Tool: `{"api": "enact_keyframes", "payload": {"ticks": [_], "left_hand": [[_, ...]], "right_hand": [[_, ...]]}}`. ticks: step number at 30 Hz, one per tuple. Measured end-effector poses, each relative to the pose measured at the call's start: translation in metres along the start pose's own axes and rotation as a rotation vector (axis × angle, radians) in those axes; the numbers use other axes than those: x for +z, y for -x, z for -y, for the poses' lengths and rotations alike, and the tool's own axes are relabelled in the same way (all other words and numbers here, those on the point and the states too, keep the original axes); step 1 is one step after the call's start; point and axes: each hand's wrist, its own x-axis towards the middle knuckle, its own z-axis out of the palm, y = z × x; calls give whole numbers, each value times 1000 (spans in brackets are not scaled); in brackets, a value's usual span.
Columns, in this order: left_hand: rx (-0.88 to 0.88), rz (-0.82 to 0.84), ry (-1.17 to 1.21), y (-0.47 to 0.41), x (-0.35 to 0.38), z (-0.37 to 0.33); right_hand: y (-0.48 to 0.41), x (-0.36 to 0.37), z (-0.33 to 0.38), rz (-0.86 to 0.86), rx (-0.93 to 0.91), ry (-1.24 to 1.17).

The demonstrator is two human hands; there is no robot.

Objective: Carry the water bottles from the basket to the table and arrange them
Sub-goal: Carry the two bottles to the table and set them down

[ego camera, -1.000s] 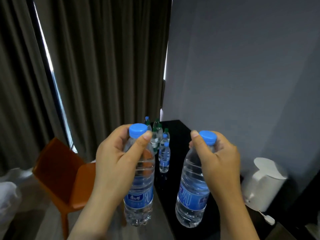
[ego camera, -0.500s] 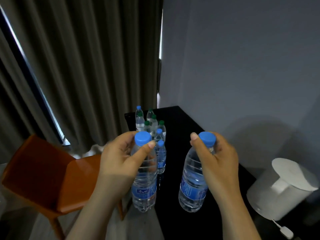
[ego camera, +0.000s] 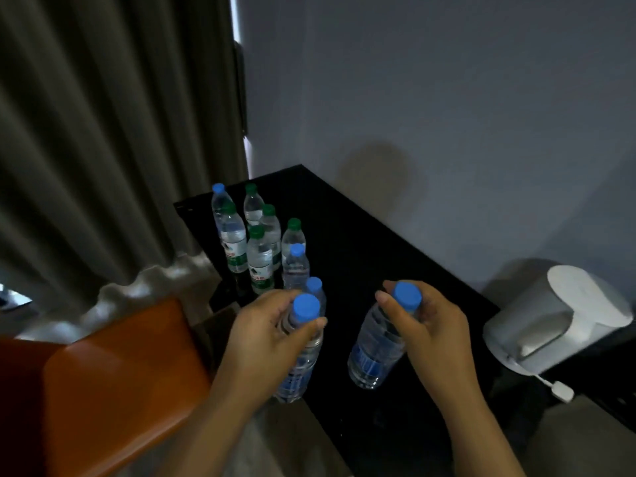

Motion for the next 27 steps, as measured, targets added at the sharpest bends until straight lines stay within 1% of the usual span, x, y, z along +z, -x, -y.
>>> {"api": "enact_keyframes", "payload": {"ticks": [2, 6, 8, 10, 18, 24, 27], "left_hand": [[3, 57, -56, -11, 0, 18], [-31, 125, -34, -23, 5, 47], [-6, 153, -95, -28, 10, 58], [12, 179, -152, -31, 15, 64], [-44, 351, -208, -46, 45, 80], [-40, 376, -237, -61, 79, 88], [-11, 377, -250, -74, 94, 88]], "right_hand": [[-3, 12, -12, -32, 61, 25], [-9, 26, -31, -77, 135, 116], [-13, 30, -39, -99, 161, 161], [-16, 31, -49, -98, 187, 194], [-19, 23, -89, -30, 272, 201], [-26, 16, -114, -7, 329, 215], [-30, 14, -119, -1, 355, 181]]}}
